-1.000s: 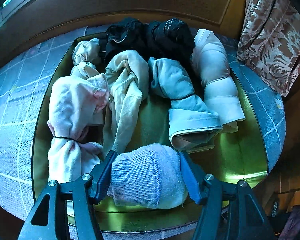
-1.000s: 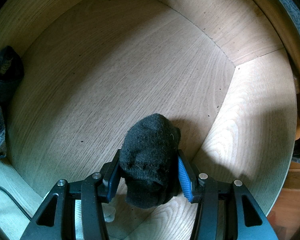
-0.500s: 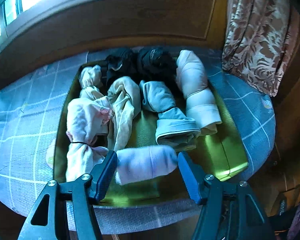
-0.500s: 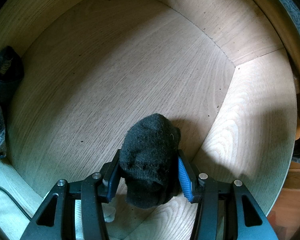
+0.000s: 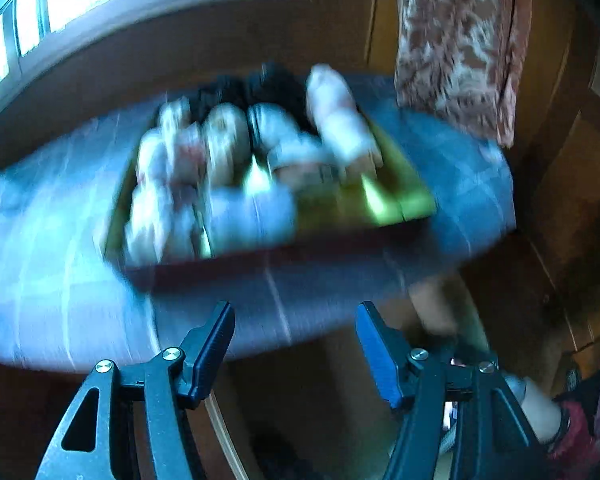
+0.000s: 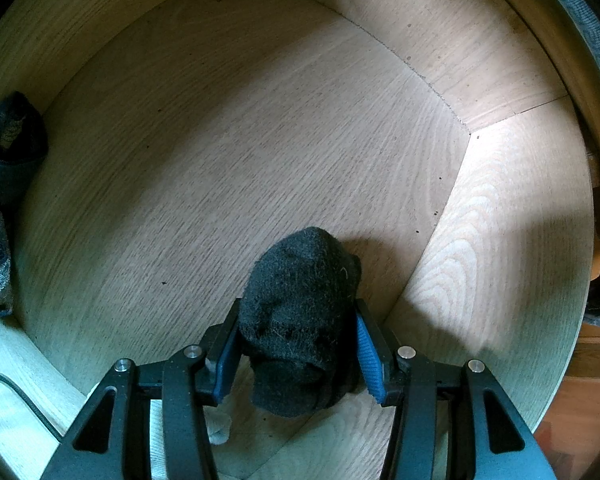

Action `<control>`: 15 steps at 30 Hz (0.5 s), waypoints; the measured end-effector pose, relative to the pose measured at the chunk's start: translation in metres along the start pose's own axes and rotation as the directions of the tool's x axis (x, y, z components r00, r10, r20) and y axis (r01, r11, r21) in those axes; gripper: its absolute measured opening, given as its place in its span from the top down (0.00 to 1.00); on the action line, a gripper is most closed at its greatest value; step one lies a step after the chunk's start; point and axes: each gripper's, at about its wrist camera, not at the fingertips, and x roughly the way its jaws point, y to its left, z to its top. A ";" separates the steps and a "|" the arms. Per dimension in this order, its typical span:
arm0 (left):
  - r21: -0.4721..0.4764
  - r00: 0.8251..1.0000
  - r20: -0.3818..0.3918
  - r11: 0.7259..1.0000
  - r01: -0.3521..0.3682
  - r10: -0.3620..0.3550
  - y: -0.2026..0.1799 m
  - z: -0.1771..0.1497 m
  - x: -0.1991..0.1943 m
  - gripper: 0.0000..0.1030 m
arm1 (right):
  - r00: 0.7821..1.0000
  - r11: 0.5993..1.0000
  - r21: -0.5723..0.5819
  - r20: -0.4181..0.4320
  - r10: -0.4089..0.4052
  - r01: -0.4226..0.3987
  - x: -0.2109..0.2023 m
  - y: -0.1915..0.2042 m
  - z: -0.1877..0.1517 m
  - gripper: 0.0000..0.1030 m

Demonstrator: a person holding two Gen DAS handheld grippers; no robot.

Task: Take underwear out of drawer
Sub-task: 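Move the left tool into the drawer onto the navy lace undergarment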

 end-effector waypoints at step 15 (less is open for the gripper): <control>0.171 0.934 -0.304 0.975 -0.142 0.189 -0.046 -0.143 0.099 0.40 | 1.000 1.000 -0.002 0.001 0.001 -0.001 0.001 0.001 0.001 0.49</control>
